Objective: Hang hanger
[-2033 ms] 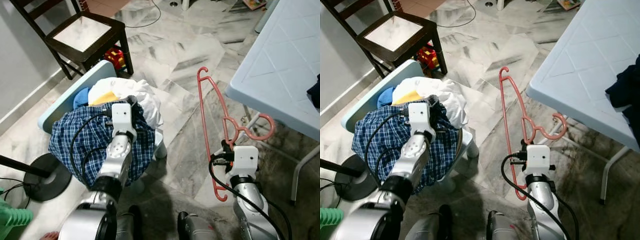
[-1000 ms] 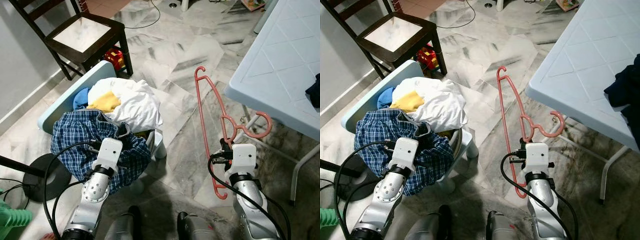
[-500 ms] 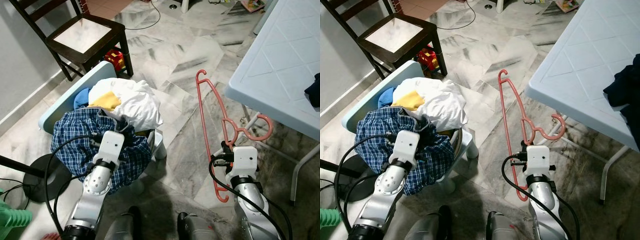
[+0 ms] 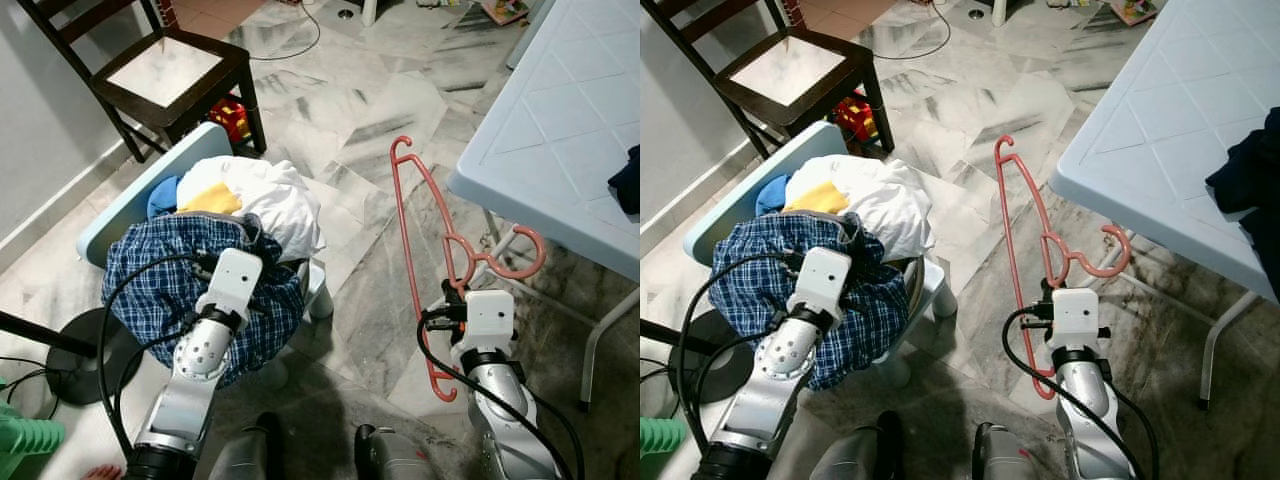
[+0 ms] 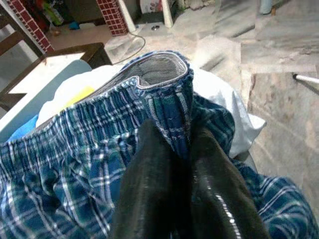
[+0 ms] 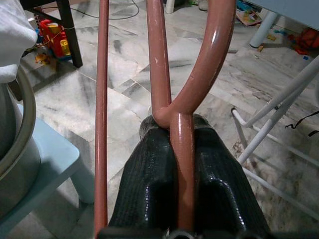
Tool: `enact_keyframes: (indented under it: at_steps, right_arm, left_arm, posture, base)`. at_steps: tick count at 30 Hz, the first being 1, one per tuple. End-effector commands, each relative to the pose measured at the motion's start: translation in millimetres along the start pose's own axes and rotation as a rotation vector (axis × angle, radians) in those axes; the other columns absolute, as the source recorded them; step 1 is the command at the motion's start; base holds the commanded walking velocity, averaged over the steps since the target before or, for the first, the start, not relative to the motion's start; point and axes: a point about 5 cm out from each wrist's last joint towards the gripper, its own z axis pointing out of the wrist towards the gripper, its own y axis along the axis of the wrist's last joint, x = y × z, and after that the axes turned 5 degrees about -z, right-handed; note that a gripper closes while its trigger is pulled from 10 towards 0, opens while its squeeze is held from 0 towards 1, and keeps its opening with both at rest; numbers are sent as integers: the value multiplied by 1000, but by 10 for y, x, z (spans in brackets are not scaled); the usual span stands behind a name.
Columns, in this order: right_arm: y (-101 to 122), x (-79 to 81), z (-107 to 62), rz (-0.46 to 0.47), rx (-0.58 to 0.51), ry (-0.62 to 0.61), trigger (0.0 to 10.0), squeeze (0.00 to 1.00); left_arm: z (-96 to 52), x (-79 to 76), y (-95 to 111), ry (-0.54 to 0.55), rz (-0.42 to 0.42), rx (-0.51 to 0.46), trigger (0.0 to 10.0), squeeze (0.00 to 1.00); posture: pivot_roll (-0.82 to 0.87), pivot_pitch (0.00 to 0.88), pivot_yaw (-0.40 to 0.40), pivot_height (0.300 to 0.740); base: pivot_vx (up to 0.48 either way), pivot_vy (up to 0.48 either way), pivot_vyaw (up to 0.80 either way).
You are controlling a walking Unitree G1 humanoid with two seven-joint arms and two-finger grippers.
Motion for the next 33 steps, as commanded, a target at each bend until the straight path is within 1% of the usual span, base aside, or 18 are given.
enact_keyframes:
  at_steps: [1, 5, 8, 10, 15, 17, 18, 19, 20, 21, 23, 24, 27, 29, 30, 32, 33]
  right_arm:
    - [-34, 6, -44, -3, 8, 7, 10000, 0]
    - [-35, 5, -47, -4, 9, 7, 10000, 0]
    - [-31, 19, -39, -3, 8, 9, 10000, 0]
    - [-26, 23, -28, 0, 6, 8, 10000, 0]
    - [-21, 28, -16, 5, 4, 5, 10000, 0]
    - [3, 25, -5, 11, -5, -2, 10000, 0]
    - [16, 22, 3, 15, -9, -6, 10000, 0]
    - [16, 22, 3, 15, -9, -6, 10000, 0]
    - [31, 17, 14, 21, -14, -13, 10000, 0]
    - [62, -2, 35, 34, -23, -29, 10000, 0]
    - [87, -22, 54, 48, -30, -44, 10000, 0]
    - [101, -36, 70, 62, -35, -55, 10000, 0]
    - [103, -48, 89, 77, -39, -64, 10000, 0]
    - [104, -66, 103, 105, -45, -73, 10000, 0]
    - [130, -91, 118, 117, -64, -86, 10000, 0]
    - [153, -107, 124, 112, -78, -96, 10000, 0]
    - [227, -164, 145, 95, -115, -136, 10000, 0]
  left_arm:
    - [-24, -17, -11, -9, -9, 2, 0, 0]
    - [-18, -35, 30, -19, -15, -21, 0, 0]
    - [-11, -69, 46, -47, -48, -35, 0, 0]
    - [2, -118, 86, -82, -43, -57, 0, 0]
    - [40, -279, 228, -201, -80, -126, 0, 0]
    - [41, -320, 242, -231, -41, -141, 0, 0]
    - [42, -316, 221, -223, -23, -136, 0, 0]
    - [42, -316, 221, -223, -23, -136, 0, 0]
    - [46, -295, 181, -199, -35, -118, 0, 0]
    - [53, -227, 63, -138, -85, -59, 0, 0]
    - [44, -179, -62, -109, -106, 0, 0, 0]
    - [25, -151, -167, -99, -136, 43, 0, 0]
    - [9, -128, -248, -90, -125, 64, 0, 0]
    - [18, -102, -270, -50, -131, 73, 0, 0]
    - [42, -73, -258, -16, -125, 70, 6157, 0]
    - [58, -59, -231, -4, -119, 56, 6157, 0]
    - [86, -35, -179, -4, -127, 31, 10000, 0]
  posture:
    - [-66, 266, 9, 740]
    - [-64, 266, 8, 740]
    - [-60, 267, 9, 740]
    - [-57, 265, 11, 740]
    - [-55, 261, 13, 740]
    - [-54, 254, 18, 740]
    - [-55, 252, 19, 740]
    - [-55, 252, 19, 740]
    - [-56, 250, 20, 740]
    - [-55, 244, 22, 740]
    - [-59, 236, 23, 740]
    - [-60, 227, 26, 740]
    - [-55, 210, 31, 740]
    - [-42, 178, 41, 740]
    - [-36, 165, 47, 740]
    - [-36, 165, 47, 740]
    - [-29, 154, 57, 740]
  base:
    - [0, 0, 0]
    - [0, 0, 0]
    - [0, 0, 0]
    - [0, 0, 0]
    - [0, 0, 0]
    - [0, 0, 0]
    - [0, 0, 0]
    - [0, 0, 0]
    - [0, 0, 0]
    - [0, 0, 0]
    - [0, 0, 0]
    - [0, 0, 0]
    - [0, 0, 0]
    - [0, 0, 0]
    - [0, 0, 0]
    - [0, 0, 0]
    - [0, 0, 0]
